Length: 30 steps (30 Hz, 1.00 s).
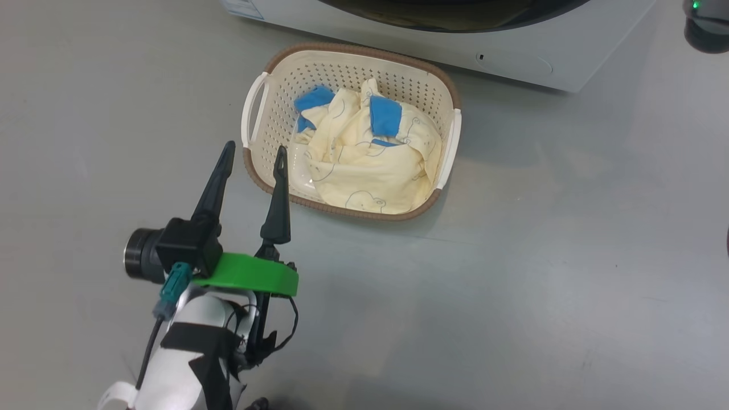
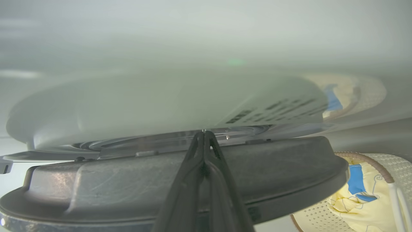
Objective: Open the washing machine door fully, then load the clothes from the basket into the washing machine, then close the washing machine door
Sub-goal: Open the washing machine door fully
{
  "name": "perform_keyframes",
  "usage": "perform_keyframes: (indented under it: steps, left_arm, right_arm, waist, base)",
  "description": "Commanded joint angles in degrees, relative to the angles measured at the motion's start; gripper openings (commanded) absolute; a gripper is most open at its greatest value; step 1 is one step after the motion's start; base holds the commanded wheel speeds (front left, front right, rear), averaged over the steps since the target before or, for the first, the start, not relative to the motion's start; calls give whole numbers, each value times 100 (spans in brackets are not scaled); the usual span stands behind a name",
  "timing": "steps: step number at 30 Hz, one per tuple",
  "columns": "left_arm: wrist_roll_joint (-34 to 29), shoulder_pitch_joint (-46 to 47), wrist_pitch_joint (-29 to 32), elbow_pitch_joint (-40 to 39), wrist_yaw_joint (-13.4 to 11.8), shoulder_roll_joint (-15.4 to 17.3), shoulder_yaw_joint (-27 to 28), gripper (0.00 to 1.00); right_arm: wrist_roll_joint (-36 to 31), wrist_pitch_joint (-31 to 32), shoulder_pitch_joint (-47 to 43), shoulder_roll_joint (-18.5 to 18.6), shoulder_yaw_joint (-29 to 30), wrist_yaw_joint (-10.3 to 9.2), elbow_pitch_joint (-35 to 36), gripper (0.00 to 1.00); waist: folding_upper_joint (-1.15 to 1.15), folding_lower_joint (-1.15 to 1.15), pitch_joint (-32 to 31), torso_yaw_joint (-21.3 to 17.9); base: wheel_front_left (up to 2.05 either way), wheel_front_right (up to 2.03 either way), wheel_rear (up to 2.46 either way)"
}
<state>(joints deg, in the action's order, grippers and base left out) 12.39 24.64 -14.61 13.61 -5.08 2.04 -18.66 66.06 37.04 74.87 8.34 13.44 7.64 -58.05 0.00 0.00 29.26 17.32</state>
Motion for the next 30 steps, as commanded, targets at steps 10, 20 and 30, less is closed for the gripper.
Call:
perform_keyframes:
  steps: [10,20,30]
  left_arm:
    - [40,184,-39,-209,-83,85,160,100]
    - [48,167,-39,-193,-116,84,145,100]
    - [63,100,-39,-142,-131,84,131,100]
  right_arm:
    - [210,527,55,-296,-109,-15,517,0]
    - [343,947,-309,-380,-144,-15,802,0]
    - [525,1495,-864,-483,-250,-15,1215,0]
  waist:
    - [0,0,-35,-48]
    - [0,0,-148,-131]
    - [0,0,-335,-178]
  base:
    - [0,0,0]
    - [0,0,0]
    - [0,0,0]
